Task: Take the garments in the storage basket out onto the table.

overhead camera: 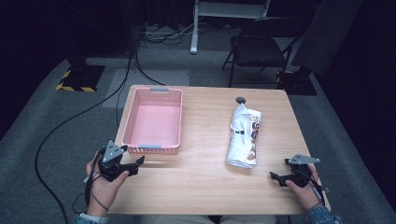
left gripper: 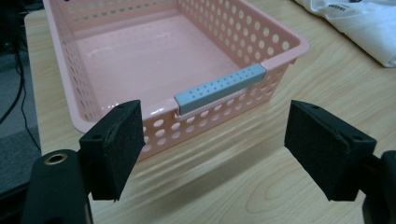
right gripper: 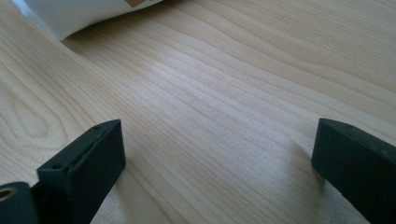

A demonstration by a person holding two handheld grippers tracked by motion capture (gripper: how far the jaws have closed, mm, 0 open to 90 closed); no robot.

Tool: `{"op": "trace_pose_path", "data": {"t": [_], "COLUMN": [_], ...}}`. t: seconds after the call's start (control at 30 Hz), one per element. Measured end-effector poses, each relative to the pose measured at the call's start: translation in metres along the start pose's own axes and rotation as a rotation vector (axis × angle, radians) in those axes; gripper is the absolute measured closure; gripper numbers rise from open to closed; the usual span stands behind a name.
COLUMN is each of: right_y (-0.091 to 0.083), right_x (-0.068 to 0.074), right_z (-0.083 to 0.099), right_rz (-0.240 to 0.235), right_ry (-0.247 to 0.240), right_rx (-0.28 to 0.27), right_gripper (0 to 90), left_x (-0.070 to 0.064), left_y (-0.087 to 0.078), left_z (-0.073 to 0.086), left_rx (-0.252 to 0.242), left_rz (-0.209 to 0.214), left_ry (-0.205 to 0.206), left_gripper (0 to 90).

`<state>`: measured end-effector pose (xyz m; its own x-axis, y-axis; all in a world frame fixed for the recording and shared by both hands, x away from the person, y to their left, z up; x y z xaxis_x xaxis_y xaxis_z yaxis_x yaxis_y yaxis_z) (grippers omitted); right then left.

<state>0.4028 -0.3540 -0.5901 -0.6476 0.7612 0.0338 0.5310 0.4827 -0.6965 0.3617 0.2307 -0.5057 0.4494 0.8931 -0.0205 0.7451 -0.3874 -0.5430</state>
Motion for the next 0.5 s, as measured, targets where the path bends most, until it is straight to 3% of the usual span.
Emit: {"op": "trace_pose_path", "data": {"t": [0.5], "right_y": [0.0], "right_x": [0.0], "right_z": [0.0], "right_rz": [0.0], "right_ry": [0.0], "right_rx": [0.0], "right_gripper": [2.7], "left_x": [0.007], "left_y": [0.008], "left_z": [0.036], "left_rx": [0.059], "left_rz": [-0.019], "left_ry": [-0.018], "left_gripper": [19.9]}}
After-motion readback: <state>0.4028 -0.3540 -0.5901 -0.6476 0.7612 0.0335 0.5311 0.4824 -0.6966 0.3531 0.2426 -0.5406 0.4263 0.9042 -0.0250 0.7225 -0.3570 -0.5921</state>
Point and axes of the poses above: each handheld gripper's, and its own axes: y roughly forward along the jaws, z roughly out of its underside, x roughly to its left, the point moved 6 cm from there along y, roughly forward along the jaws, and after that the axes turned 3 degrees about -z, right-handed, at the moved point
